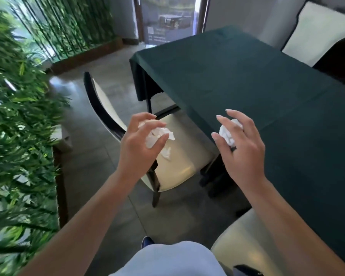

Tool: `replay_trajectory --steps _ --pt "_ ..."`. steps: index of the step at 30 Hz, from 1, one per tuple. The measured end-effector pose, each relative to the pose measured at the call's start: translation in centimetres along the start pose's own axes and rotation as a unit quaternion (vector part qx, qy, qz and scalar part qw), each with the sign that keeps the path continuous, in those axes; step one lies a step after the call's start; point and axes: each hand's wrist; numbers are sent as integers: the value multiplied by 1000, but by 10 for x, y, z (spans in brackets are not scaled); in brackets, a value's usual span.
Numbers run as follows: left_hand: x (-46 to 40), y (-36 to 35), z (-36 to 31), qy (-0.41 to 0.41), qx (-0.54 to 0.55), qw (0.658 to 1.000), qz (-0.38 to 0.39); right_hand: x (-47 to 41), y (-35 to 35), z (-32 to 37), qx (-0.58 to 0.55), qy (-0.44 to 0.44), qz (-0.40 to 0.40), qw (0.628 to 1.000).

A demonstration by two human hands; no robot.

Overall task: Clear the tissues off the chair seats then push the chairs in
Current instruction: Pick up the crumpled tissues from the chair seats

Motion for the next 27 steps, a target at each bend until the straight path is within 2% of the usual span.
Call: replay_trajectory --steps 12,19,27 --pt "-10 -20 -4 -8 -37 999 21 16 -7 -31 -22 -32 12 999" --pt "-54 -39 31 -40 -34 997 53 -4 -31 -45 14 -70 -4 997" --pt "-125 -42 87 -3 -44 991 126 -39 -82 -41 44 -72 -2 996"
Point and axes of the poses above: each hand's wrist, its own x-axis away from the middle knuckle, its own y-axis out of the back of the hand, z = x × y, and after that the axes turned 7 degrees about -z, right-handed
